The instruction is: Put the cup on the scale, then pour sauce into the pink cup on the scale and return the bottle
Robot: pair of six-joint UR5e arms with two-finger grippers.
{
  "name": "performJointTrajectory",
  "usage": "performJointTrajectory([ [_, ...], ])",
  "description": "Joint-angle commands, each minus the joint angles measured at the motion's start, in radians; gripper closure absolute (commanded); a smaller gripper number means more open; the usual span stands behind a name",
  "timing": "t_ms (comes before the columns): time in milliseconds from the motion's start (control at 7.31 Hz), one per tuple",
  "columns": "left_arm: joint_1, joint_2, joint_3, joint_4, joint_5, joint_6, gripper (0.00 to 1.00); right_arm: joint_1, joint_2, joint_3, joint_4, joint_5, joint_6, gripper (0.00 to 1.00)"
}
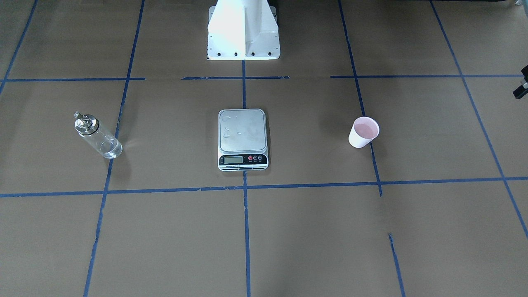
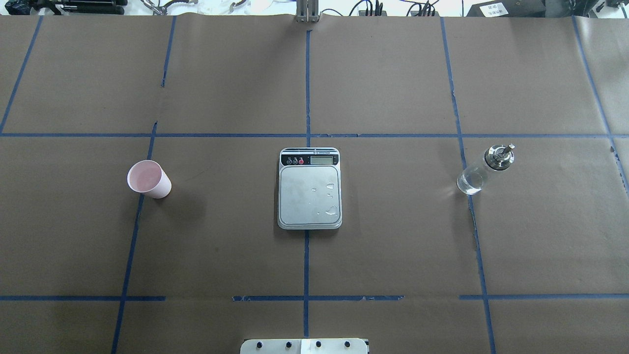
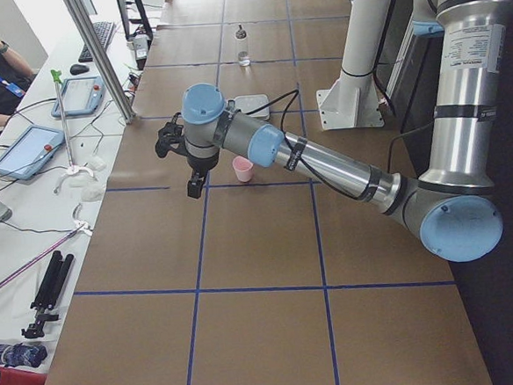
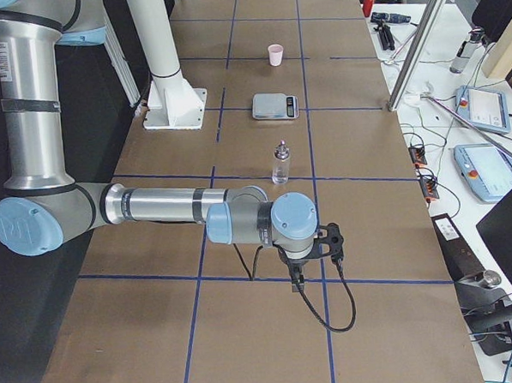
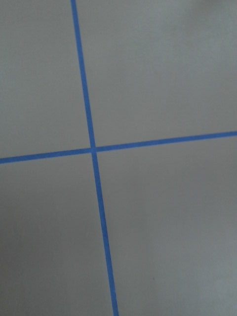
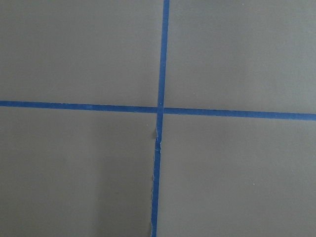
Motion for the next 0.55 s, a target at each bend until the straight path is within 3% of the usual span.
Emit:
performJointTrajectory([
  [0, 0.174, -0.063, -0.026, -0.026, -0.027, -0.325, 0.0, -0.005, 0.0, -0.003, -0.004, -0.006, -0.002, 0.0],
  [137, 0.274, -0.095, -0.052, -0.05, 0.065, -0.555, 0.0, -0.008, 0.003, 0.002, -0.001, -0.006, -0.002, 0.0],
  [410, 0.4, -0.088, -0.082, -0.107, 0.238, -0.727, 0.0, -0.014, 0.012, 0.014, 0.005, -0.015, -0.005, 0.0],
])
